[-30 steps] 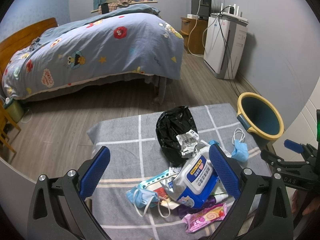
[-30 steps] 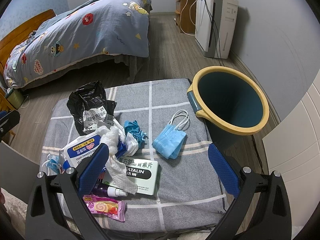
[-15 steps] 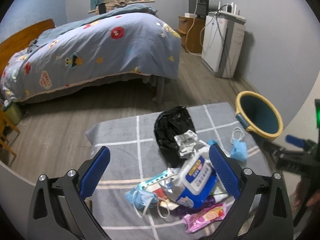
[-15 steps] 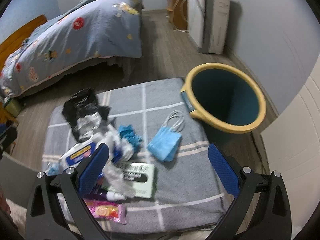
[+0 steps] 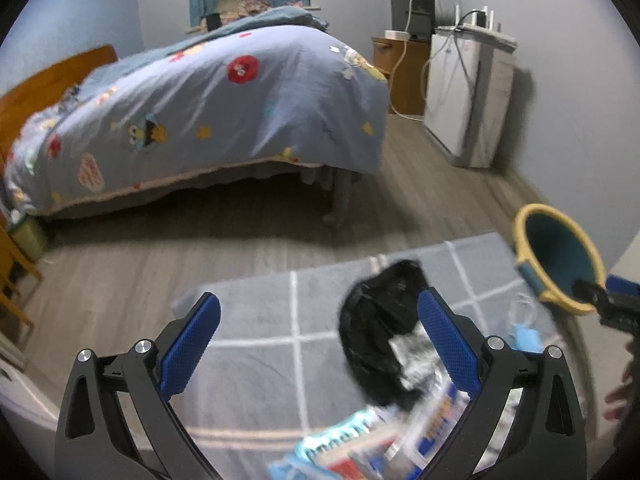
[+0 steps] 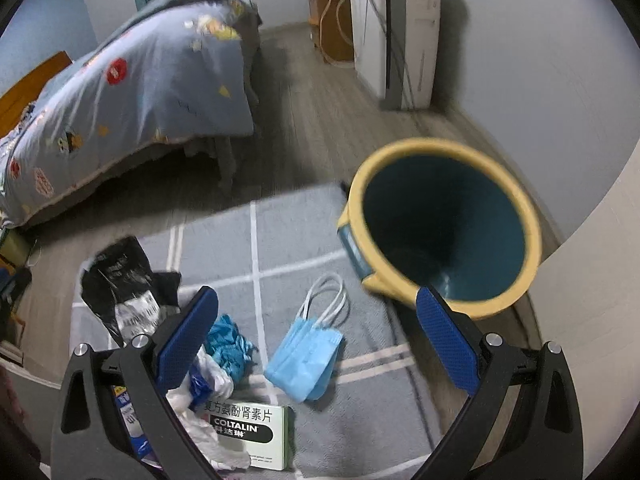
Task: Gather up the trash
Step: 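Grasp the blue face mask with the right tool while the left tool grasps the black bag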
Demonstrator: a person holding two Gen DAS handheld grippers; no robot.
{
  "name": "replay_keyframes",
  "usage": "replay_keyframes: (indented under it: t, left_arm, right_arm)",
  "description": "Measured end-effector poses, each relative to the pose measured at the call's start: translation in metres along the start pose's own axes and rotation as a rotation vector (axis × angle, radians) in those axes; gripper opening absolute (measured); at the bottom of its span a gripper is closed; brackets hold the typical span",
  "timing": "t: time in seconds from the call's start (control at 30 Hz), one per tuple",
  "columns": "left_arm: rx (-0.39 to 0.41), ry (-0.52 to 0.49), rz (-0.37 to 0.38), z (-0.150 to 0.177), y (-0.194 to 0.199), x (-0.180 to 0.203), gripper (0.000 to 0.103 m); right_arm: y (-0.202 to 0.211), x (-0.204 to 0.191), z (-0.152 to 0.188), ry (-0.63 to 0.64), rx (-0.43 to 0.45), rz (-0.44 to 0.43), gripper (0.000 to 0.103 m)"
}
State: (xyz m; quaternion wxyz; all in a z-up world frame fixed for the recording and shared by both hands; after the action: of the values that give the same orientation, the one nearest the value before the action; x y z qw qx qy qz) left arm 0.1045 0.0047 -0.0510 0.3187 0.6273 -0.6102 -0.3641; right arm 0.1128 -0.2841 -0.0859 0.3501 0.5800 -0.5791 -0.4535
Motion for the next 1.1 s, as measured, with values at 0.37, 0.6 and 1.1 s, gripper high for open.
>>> replay_keyframes:
  t: [0.37,0.6,1.1]
  left_arm:
    - [-0.119,-0.050,0.050,-0.007,-0.062,0.022,0.098]
    - [-0.142,-0.103,0.009,-0.002,-0.082,0.033,0.098]
    - [-0.254,-0.139,0.134,0.009,-0.108,0.044,0.071]
  right_arm:
    - [-0.072,-0.021,0.026,0.024,-0.183,0.005,0.098]
    - [-0.081,-0.019,0.035,-0.029,-0.219,0.008,0.097]
    - [-0.100,-0.007,0.042,-0.060,-0.338,-0.024,0.057]
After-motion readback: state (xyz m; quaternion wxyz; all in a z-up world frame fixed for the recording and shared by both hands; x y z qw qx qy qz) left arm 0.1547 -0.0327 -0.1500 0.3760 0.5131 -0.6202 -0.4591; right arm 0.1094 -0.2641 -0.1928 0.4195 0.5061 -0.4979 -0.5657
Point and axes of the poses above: each gripper's, at about its wrist camera, not at the fingertips, and y roughly against the way its jaws point, x to its right, z to its underside, the point moved 2 cm from there along -y, roughly the way its jaws point, and after that the axes turned 14 degrees about -x, right-handed, at the moved point
